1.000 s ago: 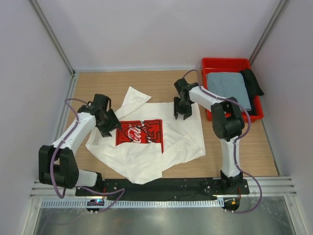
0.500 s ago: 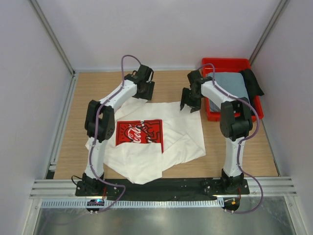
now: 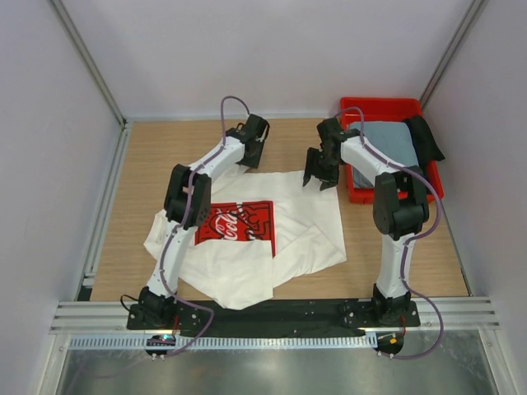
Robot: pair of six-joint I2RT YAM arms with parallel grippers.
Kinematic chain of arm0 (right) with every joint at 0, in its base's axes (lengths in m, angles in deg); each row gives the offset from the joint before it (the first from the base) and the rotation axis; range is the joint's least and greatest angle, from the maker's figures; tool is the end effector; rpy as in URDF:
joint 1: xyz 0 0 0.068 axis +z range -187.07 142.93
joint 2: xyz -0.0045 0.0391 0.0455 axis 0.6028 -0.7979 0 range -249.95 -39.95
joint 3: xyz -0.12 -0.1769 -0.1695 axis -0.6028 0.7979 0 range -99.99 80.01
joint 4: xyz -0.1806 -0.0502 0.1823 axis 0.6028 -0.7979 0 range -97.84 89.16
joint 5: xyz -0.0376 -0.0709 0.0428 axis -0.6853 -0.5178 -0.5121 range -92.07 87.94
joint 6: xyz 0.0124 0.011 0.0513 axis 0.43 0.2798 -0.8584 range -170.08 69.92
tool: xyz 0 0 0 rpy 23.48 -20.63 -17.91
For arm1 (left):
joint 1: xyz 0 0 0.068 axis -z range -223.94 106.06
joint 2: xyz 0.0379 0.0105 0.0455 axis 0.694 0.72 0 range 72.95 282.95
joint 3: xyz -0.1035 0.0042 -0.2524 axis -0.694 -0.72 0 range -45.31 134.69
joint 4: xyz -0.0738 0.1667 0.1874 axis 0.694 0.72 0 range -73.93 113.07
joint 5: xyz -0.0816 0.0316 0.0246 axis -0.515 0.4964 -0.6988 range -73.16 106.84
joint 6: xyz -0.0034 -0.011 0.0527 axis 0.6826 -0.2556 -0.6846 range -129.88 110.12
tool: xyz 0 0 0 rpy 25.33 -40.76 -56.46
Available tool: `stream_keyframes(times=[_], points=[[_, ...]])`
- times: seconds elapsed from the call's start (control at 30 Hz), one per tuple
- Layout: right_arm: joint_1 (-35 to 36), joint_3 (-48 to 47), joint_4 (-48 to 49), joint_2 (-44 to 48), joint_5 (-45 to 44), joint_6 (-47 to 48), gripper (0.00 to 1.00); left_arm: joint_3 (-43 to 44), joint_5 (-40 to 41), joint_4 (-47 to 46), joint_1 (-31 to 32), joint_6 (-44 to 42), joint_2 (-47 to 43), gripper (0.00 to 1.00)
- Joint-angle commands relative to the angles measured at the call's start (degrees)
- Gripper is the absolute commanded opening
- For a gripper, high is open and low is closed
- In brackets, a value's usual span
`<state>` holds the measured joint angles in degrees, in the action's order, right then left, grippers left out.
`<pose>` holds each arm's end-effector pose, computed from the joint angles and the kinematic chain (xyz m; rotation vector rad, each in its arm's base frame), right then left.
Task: Fold and stack the t-shirts
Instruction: Flatten the tshirt out
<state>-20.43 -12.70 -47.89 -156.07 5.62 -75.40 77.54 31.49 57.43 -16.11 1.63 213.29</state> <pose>0.4025 0.1253 0.2053 0.1828 2.8440 0.3544 0.4738 -0.2400 0.1728 0.2714 2.5333 0.0692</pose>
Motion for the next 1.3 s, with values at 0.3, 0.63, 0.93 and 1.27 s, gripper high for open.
stream_keyframes(times=[0.3, 0.63, 0.93, 1.27], points=[[-0.4, 0.5, 0.4, 2.3, 0.8, 0.3, 0.64, 2.6, 14.2, -0.8, 0.0, -5.8, -4.8, 0.00], [-0.4, -1.5, 0.0, 1.2, 1.0, -1.2, 0.64, -6.4, 29.6, -9.5, -17.3, -26.2, -17.3, 0.00], [-0.4, 0.0, 1.3, 0.2, -0.6, -1.3, 0.64, 2.7, 43.4, -6.8, -19.4, -19.3, -16.5, 0.77], [-0.4, -5.4, 3.8, -5.0, -7.4, 0.7, 0.64, -20.7, 7.3, 7.0, -16.1, 1.2, -27.5, 0.57]])
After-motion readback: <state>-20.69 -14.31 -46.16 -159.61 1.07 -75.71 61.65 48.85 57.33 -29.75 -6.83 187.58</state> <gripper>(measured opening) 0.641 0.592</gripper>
